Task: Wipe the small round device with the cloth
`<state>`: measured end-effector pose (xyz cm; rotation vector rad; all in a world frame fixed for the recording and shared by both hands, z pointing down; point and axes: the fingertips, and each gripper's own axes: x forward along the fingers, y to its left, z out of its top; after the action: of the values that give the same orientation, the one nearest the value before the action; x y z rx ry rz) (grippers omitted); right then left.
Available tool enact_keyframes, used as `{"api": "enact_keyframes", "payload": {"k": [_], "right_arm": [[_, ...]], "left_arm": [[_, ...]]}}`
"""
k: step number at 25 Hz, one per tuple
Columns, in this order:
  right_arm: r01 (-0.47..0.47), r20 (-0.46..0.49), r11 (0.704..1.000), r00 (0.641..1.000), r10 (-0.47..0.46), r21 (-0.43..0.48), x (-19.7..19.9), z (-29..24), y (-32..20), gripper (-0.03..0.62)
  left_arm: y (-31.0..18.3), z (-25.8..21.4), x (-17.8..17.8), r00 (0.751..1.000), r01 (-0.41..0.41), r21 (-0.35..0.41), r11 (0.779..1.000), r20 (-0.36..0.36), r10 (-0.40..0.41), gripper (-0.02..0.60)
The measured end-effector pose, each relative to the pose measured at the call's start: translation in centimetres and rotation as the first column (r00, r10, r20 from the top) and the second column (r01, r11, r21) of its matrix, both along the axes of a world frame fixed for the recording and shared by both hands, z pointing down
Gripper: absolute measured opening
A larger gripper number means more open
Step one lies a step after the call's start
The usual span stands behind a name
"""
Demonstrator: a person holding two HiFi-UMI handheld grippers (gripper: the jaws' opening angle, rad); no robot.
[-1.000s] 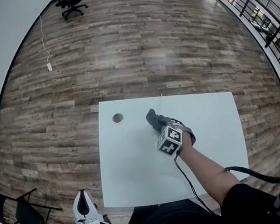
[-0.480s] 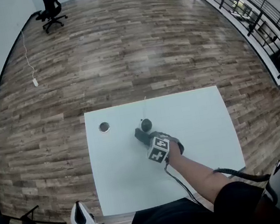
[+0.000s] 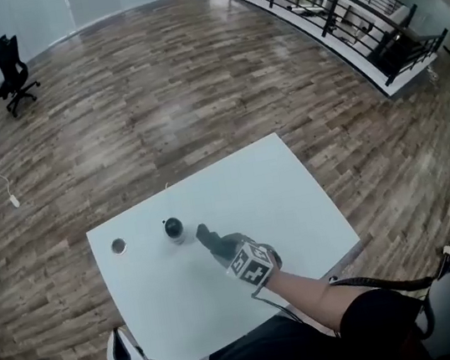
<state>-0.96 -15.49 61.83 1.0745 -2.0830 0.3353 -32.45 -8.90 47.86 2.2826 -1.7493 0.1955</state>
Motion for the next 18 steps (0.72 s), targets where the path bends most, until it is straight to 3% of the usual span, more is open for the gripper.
{"api": "enact_keyframes", "payload": {"k": [5,9,14,18], "right_arm": [[-0.106,0.012,0.993,0.994,0.106,-0.045,3.3,1.2,4.3,0.124],[-0.225,0.032,0.968,0.973,0.23,-0.108,6.5,3.1,8.0,0.126],[-0.289,0.002,0.942,0.956,0.294,-0.17,8.2,6.1,10.8,0.148],[-0.304,0.0,0.927,0.95,0.312,-0.221,8.8,7.4,12.0,0.22]], "left_arm": [[-2.2,-1.1,5.1,0.989,-0.149,0.018,0.989,0.012,0.149,0.008],[-2.6,-2.0,9.5,0.97,-0.242,0.041,0.969,0.018,0.242,0.008],[-3.1,-2.0,12.6,0.957,-0.288,0.039,0.957,0.042,0.286,0.008],[-3.2,-1.7,14.5,0.95,-0.307,0.019,0.951,0.059,0.306,0.008]]}}
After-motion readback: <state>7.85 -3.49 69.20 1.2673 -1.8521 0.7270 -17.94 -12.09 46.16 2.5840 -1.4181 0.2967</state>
